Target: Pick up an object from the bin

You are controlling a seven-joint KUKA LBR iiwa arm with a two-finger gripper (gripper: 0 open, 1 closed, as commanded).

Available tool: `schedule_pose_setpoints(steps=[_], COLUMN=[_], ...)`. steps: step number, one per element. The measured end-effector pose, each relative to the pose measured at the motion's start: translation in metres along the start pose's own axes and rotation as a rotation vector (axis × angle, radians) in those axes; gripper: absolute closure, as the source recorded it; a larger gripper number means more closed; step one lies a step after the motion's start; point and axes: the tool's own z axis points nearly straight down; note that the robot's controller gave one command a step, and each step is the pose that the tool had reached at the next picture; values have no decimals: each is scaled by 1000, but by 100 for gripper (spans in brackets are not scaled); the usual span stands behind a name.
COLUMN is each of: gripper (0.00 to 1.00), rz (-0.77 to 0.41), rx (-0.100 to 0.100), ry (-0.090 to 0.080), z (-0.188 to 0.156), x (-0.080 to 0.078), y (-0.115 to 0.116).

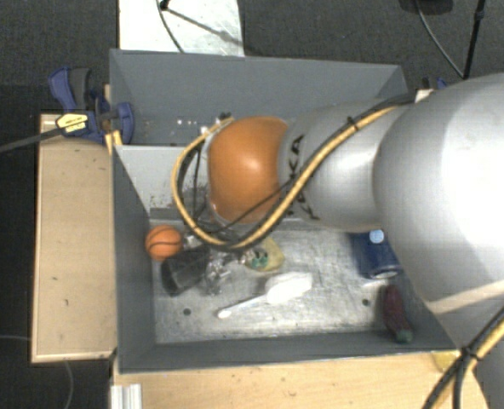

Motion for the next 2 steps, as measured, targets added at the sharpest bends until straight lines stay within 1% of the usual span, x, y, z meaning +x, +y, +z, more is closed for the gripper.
schedule_pose_setpoints(steps=[1,2], gripper=[100,100], rz=[0,2], rx=[0,-1], ry=[13,16], z=[-11,-34], x=[3,4], y=[0,0])
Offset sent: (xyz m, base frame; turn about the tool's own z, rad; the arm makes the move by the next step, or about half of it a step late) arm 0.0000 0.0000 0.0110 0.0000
